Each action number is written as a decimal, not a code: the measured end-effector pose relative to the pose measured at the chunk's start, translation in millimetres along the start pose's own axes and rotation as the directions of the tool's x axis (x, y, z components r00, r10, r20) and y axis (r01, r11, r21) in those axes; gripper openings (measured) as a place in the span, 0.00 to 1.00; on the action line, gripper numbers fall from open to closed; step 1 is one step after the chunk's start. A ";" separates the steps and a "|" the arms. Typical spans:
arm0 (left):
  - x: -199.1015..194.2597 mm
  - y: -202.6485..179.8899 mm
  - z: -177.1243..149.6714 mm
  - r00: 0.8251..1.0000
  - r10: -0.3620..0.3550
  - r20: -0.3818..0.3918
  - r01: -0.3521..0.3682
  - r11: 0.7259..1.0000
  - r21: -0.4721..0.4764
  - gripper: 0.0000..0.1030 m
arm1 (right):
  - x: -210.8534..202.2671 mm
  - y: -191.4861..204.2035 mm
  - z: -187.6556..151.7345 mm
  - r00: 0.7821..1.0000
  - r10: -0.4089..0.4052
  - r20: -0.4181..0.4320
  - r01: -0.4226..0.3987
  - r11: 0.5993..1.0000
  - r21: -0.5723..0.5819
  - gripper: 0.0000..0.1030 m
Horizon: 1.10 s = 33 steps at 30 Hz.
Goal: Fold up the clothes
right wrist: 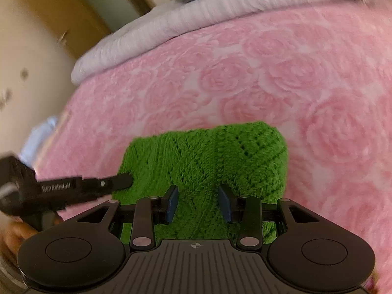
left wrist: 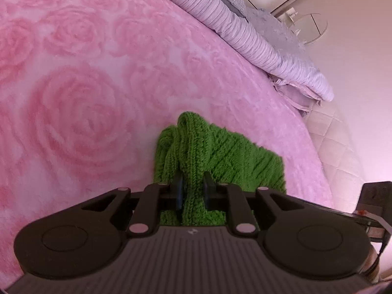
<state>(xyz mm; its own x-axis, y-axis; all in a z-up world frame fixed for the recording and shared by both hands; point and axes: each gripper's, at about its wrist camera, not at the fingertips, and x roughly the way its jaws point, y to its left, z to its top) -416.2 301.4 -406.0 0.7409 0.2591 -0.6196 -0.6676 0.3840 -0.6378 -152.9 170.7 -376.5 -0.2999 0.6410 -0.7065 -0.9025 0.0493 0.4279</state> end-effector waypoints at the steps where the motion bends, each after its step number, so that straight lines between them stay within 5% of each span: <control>1: -5.1 -2.3 -2.1 1.000 -0.002 0.009 0.002 1.000 -0.004 0.16 | -2.0 0.7 -2.8 1.000 0.000 0.018 0.000 1.000 -0.002 0.40; 8: -53.9 4.9 -35.9 1.000 -0.014 0.012 0.016 0.990 -0.141 0.30 | -47.8 -10.2 -27.8 0.988 0.065 0.140 -0.081 0.990 0.114 0.41; 17: -70.5 11.8 -97.8 0.990 -0.131 -0.051 0.111 0.949 -0.296 0.32 | -105.8 -27.9 -98.4 0.975 0.025 0.219 -0.104 0.929 0.356 0.41; 19: -67.4 6.8 -98.1 0.990 -0.138 -0.040 0.122 0.955 -0.272 0.27 | -102.2 -27.8 -106.7 0.979 0.023 0.203 -0.103 0.913 0.394 0.40; 20: -69.1 1.9 -96.2 0.993 -0.112 -0.030 0.102 0.967 -0.235 0.08 | -100.5 -25.4 -109.5 0.980 0.019 0.198 -0.098 0.912 0.398 0.40; 21: -73.3 -3.6 -94.4 0.996 -0.091 -0.018 0.085 0.977 -0.196 0.05 | -99.0 -21.7 -110.4 0.981 0.009 0.194 -0.086 0.916 0.392 0.40; 26: -106.8 -15.0 -92.7 0.996 -0.058 0.072 0.065 0.994 -0.090 0.05 | -94.2 4.1 -101.1 0.987 -0.019 0.160 -0.034 0.946 0.323 0.36; 33: -105.0 -3.3 -111.5 0.999 -0.002 0.040 0.006 0.997 -0.082 0.05 | -83.6 36.8 -105.3 0.990 -0.103 0.094 0.087 0.983 0.164 0.36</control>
<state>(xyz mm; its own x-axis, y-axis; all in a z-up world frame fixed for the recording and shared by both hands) -500.0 174.1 -389.9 0.7449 0.2937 -0.5990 -0.6671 0.3115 -0.6767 -193.6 38.2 -361.0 -0.1747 0.7016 -0.6908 -0.8621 0.2299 0.4516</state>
